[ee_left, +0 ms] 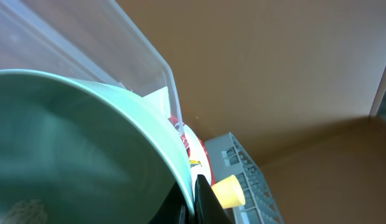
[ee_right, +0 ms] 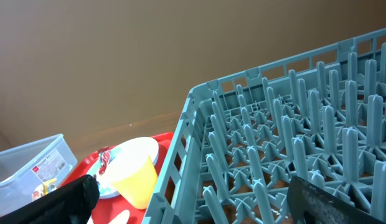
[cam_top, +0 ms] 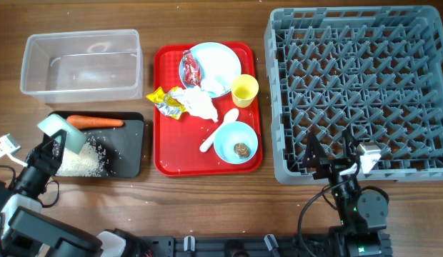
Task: Sort waste into correct bins and load items into the dishwasher rack
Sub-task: 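Tilt the green bowl with the left gripper, pouring rice onto the black tray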
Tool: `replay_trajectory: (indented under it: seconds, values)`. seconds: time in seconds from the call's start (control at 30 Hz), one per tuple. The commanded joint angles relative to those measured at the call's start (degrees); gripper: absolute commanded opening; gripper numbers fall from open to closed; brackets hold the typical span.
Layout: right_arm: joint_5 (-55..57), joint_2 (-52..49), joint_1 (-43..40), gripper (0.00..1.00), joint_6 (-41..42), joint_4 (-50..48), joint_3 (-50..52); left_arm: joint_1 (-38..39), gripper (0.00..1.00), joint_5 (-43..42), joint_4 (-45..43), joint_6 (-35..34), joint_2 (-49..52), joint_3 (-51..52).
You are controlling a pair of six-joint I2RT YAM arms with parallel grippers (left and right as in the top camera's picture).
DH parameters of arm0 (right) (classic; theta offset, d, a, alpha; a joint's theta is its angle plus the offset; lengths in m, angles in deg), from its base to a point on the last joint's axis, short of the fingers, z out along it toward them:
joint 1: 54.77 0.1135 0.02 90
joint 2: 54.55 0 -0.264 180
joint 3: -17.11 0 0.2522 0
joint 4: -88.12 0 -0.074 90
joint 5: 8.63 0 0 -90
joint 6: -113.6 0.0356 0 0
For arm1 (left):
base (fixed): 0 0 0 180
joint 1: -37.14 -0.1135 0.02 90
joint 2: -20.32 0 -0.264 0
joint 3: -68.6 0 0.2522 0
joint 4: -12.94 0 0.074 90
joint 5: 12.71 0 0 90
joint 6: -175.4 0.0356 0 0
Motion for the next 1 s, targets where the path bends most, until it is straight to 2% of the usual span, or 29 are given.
replay_trajectory:
  seconds: [0.0, 0.03, 0.1, 0.17, 0.2, 0.3, 0.4, 0.47, 0.8, 0.87, 0.93, 0.97]
  values:
    - [0.76, 0.42, 0.33, 1.00, -0.44, -0.17, 0.07, 0.02, 0.04, 1.03, -0.63, -4.79, 0.76, 0.04]
    - [0.76, 0.42, 0.33, 1.00, -0.42, -0.17, 0.07, 0.02, 0.04, -1.22, -0.98, -4.31, 0.74, 0.04]
    - [0.76, 0.42, 0.33, 1.00, -0.44, -0.17, 0.07, 0.04, 0.04, 0.74, -2.38, -5.79, 0.81, 0.04]
    - [0.76, 0.42, 0.33, 1.00, -0.44, -0.17, 0.07, 0.02, 0.04, -4.44, -4.02, -4.96, 0.79, 0.04]
    - [0.76, 0.42, 0.33, 1.00, -0.44, -0.17, 0.07, 0.07, 0.04, -4.15, -4.83, -4.81, 0.79, 0.04]
    - [0.76, 0.42, 0.33, 1.00, -0.42, -0.17, 0.07, -0.09, 0.04, -5.35, -7.41, -7.87, 0.79, 0.04]
    - [0.76, 0.42, 0.33, 1.00, -0.44, -0.17, 0.07, 0.07, 0.04, -2.75, -7.21, -7.34, 1.07, 0.04]
    - [0.76, 0.42, 0.33, 1.00, -0.44, -0.17, 0.07, -0.02, 0.04, -5.18, -7.28, -6.99, 1.14, 0.04]
    - [0.76, 0.42, 0.33, 1.00, -0.42, -0.17, 0.07, -0.39, 0.04, -3.78, -8.02, -8.79, 1.42, 0.04]
    - [0.76, 0.42, 0.33, 1.00, -0.42, -0.17, 0.07, -0.55, 0.04, -0.70, -7.72, -12.94, 1.66, 0.04]
    - [0.76, 0.42, 0.33, 1.00, -0.42, -0.17, 0.07, -0.72, 0.04, -5.27, -9.86, -11.58, 1.68, 0.04]
    - [0.76, 0.42, 0.33, 1.00, -0.42, -0.17, 0.07, -0.70, 0.04, -4.72, -9.88, -11.19, 1.68, 0.04]
